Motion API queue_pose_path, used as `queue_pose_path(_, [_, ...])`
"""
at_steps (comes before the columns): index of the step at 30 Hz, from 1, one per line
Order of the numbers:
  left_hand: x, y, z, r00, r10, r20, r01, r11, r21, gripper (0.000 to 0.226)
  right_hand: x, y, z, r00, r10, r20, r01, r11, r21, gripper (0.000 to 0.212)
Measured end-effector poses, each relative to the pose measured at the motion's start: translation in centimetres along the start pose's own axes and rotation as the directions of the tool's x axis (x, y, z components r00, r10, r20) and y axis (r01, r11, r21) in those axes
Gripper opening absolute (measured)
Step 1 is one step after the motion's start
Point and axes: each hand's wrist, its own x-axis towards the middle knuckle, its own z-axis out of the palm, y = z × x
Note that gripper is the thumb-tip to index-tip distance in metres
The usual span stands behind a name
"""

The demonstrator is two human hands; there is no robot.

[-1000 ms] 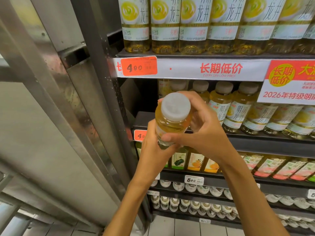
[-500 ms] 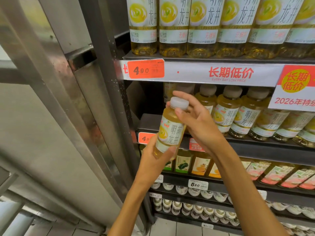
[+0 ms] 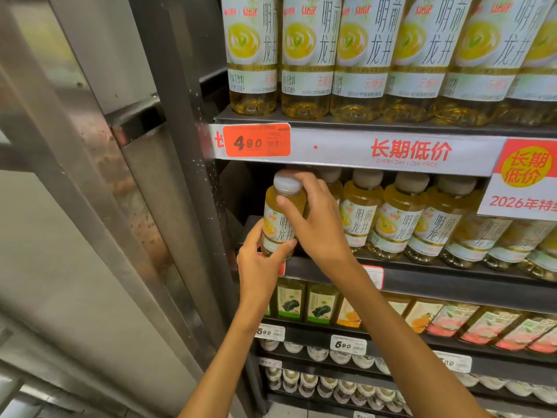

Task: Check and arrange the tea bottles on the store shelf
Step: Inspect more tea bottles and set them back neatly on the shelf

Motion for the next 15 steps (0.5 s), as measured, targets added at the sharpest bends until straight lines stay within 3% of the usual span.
queue_pose_path(6, [1.0,0.1,0.5,0.999,-0.035,-0.036,0.037,0.998,0.045,0.039,0.6,0.2,-0.7,0.99,-0.128,0.056,0.139,0.941,-0.307,0.039])
queue_pose_path(10, [2.0,0.1,0.3,0.998,-0.059,-0.008,0.06,0.965,0.256,0.048,1.0,0.4,-0.9,0.967,-0.242,0.074,0.245,0.823,-0.512,0.04])
queue_pose_path(15, [1.9,0.2,0.2,0.998,-0.057,0.03,0.045,0.953,0.3,0.06,0.8,1.2,-0.7,0.955,-0.296,-0.019,0.21,0.718,-0.663,0.029])
